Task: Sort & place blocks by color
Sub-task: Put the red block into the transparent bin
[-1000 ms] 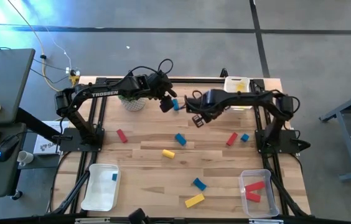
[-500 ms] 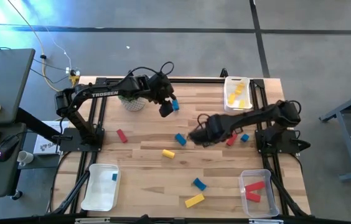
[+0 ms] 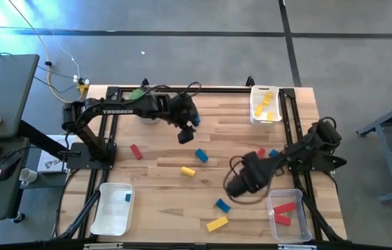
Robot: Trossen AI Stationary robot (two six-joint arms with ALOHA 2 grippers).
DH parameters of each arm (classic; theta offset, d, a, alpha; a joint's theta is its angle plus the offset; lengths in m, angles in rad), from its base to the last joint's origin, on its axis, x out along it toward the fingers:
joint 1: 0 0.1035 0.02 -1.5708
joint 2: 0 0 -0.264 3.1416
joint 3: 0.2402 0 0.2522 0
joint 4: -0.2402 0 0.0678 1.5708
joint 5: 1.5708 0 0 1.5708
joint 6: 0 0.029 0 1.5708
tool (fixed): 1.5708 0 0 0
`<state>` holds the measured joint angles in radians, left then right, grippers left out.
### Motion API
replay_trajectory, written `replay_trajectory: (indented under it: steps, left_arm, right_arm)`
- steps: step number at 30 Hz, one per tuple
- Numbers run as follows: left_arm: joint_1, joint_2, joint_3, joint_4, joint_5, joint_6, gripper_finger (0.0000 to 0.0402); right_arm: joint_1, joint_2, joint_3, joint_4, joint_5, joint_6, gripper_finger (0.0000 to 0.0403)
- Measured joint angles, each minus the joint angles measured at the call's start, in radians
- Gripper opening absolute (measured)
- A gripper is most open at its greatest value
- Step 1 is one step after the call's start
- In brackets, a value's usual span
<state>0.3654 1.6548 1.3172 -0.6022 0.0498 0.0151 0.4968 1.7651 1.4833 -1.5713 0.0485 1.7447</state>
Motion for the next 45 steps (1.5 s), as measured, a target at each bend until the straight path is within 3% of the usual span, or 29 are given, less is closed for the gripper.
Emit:
replay_trajectory:
  steps: [8, 21, 36, 45]
  left_arm:
    - [-0.046, 0.0, 0.0, 0.004, 0.0, 0.064, 0.0232]
    - [-0.086, 0.003, 0.0, 0.008, 0.0, 0.354, 0.0232]
    - [-0.17, 0.148, 0.0, 0.052, 0.029, 0.691, 0.0232]
    - [-0.211, 0.244, -0.001, 0.09, 0.006, 0.722, 0.0232]
  right_arm:
    - [0.194, 0.0, 0.0, 0.0, -0.097, 0.163, 0.0078]
    - [0.455, 0.0, -0.001, 0.048, -0.192, 0.527, 0.0078]
    - [0.542, 0.001, -0.001, 0.195, -0.318, 0.501, 0.009]
    - [0.551, 0.001, -0.001, 0.207, -0.416, 0.499, 0.0104]
